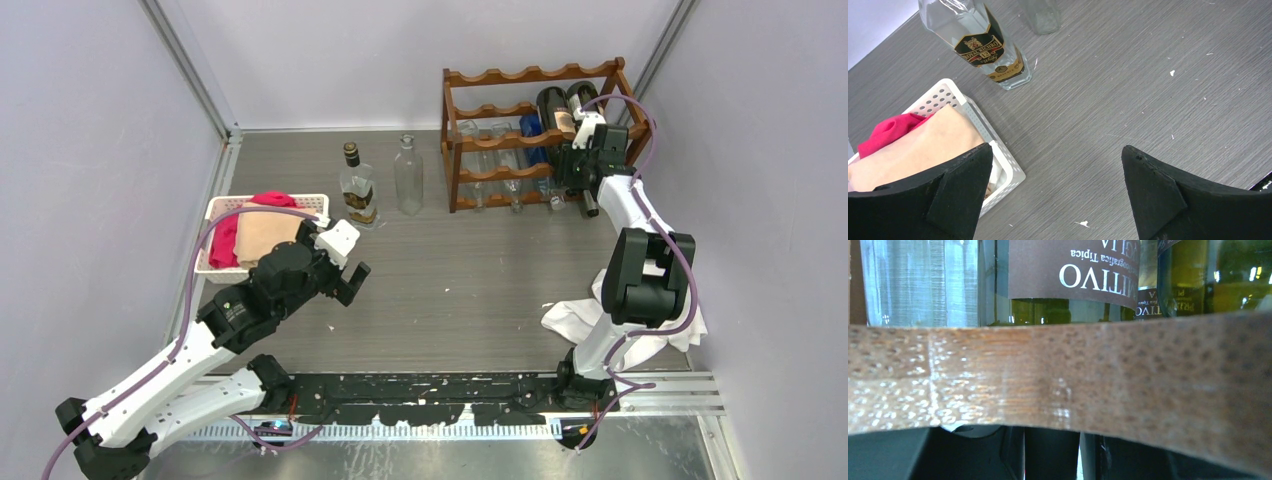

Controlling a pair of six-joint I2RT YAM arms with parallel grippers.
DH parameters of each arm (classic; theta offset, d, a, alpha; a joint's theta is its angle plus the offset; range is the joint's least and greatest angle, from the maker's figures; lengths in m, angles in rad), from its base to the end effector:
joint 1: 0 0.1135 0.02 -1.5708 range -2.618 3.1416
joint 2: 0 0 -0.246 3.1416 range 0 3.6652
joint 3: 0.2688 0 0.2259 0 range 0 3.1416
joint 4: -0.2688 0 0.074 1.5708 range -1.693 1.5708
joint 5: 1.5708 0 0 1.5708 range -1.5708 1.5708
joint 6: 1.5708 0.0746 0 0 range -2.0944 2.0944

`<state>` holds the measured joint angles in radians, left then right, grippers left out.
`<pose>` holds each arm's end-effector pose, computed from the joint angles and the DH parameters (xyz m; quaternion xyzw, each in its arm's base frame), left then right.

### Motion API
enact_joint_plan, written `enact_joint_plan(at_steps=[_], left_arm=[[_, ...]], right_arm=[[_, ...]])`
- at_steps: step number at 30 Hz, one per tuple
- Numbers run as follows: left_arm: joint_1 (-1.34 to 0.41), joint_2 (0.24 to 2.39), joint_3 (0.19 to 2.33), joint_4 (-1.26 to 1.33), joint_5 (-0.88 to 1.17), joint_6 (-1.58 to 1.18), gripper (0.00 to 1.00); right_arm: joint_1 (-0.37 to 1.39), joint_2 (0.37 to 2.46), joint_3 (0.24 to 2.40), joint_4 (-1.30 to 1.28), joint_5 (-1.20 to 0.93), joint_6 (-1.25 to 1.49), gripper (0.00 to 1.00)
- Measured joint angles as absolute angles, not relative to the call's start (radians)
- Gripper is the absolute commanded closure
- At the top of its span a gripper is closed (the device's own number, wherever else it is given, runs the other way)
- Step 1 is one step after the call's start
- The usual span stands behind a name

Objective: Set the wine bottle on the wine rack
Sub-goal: Place the wine bottle in the wine rack.

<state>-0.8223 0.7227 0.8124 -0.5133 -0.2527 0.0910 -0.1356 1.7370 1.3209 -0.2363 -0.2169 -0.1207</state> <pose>0.1364 -0.1194 0.2954 0.3061 0.7780 -0.0936 0.5406 0.3993 -0.0383 0.2338 -0.0413 0.8915 0.0399 0.4494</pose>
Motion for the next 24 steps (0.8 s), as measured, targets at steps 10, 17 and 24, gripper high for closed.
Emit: enact_joint_plan(at_steps=[10, 17, 24], left_arm=[[-0.820, 0.723, 0.812, -0.513, -0.251, 0.091, 0.01], [-0.818, 0.723, 0.812, -0.513, -0.250, 0.091, 0.01], [-0.818, 0.723, 0.812, -0.513, -0.251, 0.091, 0.01]], right_arm=[[-0.134, 1.737, 1.321, -0.236, -0.214, -0.122, 0.75], [-0.134, 1.737, 1.321, -0.236, -0.214, -0.122, 0.67], [-0.134, 1.739, 1.321, -0.236, -0.214, -0.122, 0.58]])
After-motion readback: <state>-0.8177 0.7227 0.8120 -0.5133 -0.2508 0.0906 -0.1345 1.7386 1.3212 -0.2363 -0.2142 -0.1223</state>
